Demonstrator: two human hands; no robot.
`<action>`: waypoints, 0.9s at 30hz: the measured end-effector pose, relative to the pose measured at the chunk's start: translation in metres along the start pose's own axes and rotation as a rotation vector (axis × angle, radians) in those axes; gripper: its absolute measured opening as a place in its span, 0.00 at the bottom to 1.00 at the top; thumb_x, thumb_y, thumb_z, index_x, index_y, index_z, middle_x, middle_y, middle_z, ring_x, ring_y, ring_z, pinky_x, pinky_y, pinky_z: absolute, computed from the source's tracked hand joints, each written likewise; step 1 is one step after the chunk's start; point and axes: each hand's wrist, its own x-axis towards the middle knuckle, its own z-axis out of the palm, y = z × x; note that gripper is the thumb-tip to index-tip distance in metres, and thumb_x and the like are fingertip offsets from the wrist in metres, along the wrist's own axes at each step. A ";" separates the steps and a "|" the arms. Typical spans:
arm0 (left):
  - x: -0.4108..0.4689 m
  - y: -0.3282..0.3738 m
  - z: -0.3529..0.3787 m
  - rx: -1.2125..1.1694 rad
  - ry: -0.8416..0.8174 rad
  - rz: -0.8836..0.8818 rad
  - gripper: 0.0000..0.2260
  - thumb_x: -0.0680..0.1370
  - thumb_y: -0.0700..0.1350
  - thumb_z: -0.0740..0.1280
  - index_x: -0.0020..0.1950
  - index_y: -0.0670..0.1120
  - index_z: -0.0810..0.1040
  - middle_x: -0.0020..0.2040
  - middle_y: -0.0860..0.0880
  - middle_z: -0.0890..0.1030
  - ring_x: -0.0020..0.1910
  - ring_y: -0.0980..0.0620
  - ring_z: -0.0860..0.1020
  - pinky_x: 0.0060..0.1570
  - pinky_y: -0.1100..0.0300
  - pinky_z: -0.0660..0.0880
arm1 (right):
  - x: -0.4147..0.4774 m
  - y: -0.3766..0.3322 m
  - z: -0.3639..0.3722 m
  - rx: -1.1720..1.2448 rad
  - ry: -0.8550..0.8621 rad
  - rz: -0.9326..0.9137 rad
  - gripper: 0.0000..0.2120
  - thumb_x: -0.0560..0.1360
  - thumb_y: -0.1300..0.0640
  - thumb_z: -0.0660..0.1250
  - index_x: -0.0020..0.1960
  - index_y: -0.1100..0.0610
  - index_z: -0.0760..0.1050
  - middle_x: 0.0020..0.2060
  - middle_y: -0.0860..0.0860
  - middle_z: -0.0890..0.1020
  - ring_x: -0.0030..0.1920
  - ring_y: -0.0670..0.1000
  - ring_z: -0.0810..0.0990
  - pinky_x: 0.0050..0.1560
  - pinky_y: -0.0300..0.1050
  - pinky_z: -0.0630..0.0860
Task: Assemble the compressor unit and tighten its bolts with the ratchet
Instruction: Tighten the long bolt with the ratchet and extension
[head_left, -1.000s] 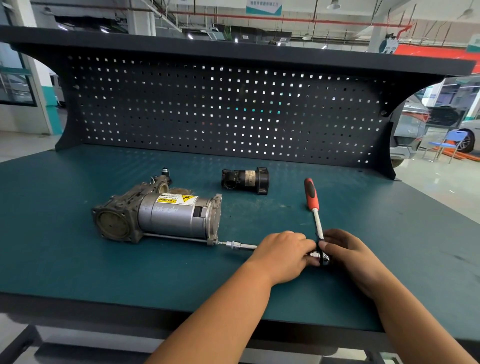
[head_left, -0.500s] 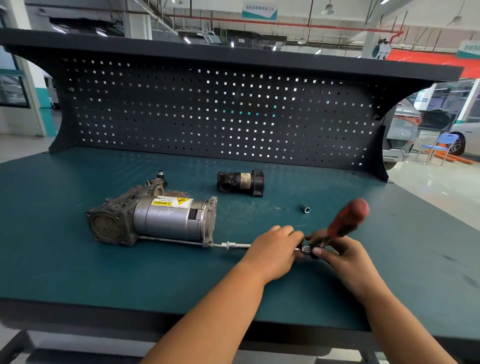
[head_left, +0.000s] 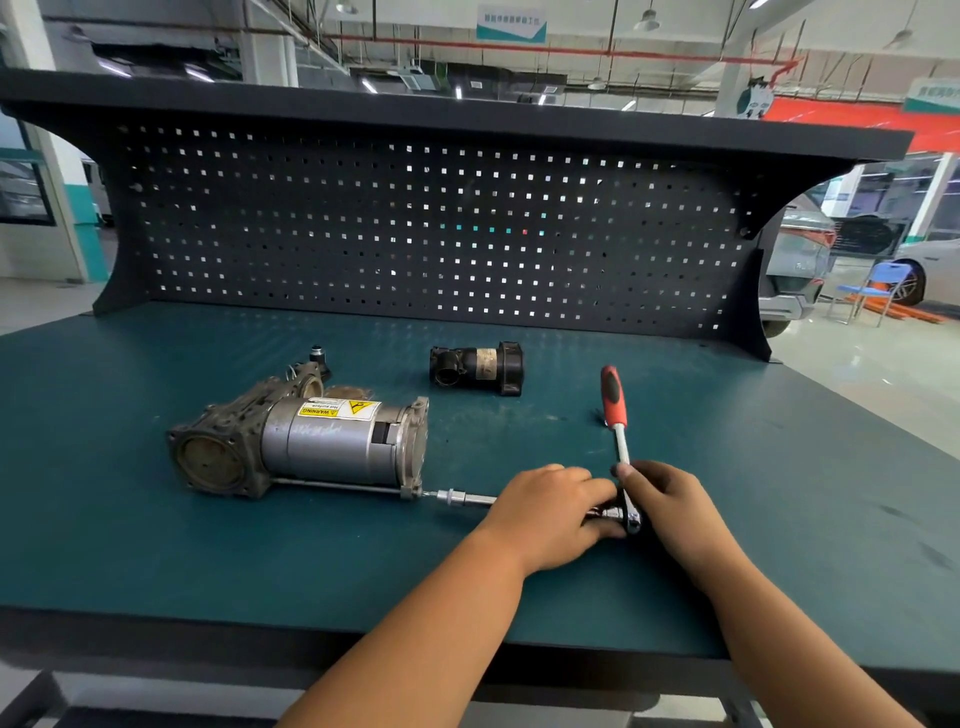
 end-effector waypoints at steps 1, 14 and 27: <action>0.000 0.000 0.000 -0.005 0.004 0.000 0.16 0.77 0.58 0.62 0.57 0.48 0.75 0.49 0.46 0.78 0.53 0.44 0.74 0.47 0.51 0.69 | 0.001 0.000 0.001 0.004 -0.018 0.035 0.10 0.78 0.54 0.64 0.40 0.56 0.78 0.33 0.48 0.80 0.35 0.46 0.76 0.39 0.40 0.72; 0.005 0.002 0.001 -0.020 -0.020 -0.071 0.17 0.78 0.58 0.59 0.58 0.47 0.73 0.56 0.45 0.80 0.56 0.42 0.75 0.44 0.52 0.68 | -0.016 -0.003 -0.003 0.205 -0.051 -0.197 0.15 0.74 0.71 0.65 0.45 0.51 0.78 0.39 0.47 0.82 0.40 0.40 0.79 0.43 0.31 0.74; 0.003 0.006 0.002 -0.008 -0.028 -0.044 0.15 0.81 0.54 0.57 0.57 0.45 0.74 0.55 0.45 0.79 0.55 0.41 0.75 0.45 0.51 0.67 | -0.011 -0.002 -0.007 0.255 -0.090 -0.021 0.07 0.76 0.66 0.65 0.53 0.59 0.77 0.42 0.52 0.83 0.41 0.46 0.81 0.41 0.35 0.75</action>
